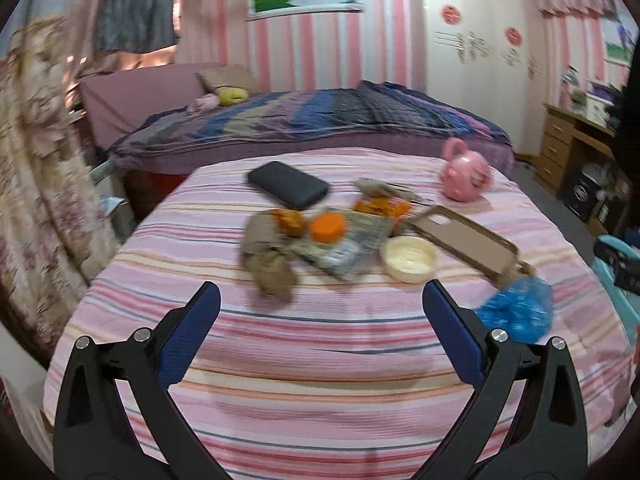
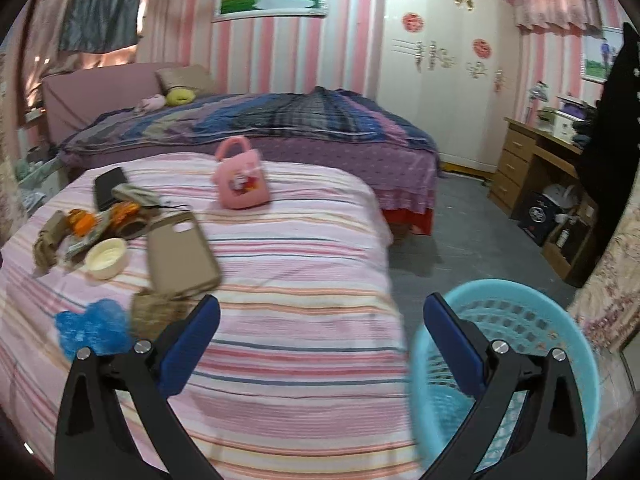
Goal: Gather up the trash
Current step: 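Grasp the blue plastic bag with the left tool while the right tool approaches the brown crumpled paper, then grasp the brown crumpled paper with the right tool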
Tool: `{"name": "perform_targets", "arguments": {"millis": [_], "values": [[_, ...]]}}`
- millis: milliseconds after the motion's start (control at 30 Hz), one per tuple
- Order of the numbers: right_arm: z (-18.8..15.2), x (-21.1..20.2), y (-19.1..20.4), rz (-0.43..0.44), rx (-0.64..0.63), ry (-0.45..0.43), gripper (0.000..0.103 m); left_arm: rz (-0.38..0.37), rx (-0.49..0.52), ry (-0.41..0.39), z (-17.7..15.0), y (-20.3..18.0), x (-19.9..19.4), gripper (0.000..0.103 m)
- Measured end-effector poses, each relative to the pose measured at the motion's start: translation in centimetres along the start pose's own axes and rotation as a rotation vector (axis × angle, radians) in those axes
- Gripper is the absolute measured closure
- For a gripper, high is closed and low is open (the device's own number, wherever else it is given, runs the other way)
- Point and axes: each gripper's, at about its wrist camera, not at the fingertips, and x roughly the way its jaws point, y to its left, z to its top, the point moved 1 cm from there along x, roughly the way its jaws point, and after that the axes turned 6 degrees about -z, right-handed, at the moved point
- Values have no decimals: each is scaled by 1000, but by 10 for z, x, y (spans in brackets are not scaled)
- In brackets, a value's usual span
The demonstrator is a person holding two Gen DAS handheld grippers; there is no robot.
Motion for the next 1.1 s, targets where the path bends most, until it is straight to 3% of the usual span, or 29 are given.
{"name": "perform_targets", "arguments": {"millis": [333,600,767,900,967,1100], "values": [[-6,7,-27,-58,29,22,4,-195,56,78,-9,-79,23,5],[-9,14,-39,-61,93,55,4,-301,59,186,-20,-109,55,6],[-12,18,-27,-51,73,65,4,-364,59,227,-22,-108,60,48],[-12,19,-13,-16,57,67,4,-402,52,226,-19,-98,54,68],[-11,16,-3,2,45,57,4,-407,45,207,-17,-89,48,84],[-9,10,15,46,28,40,4,-339,39,177,-14,-67,39,89]]}}
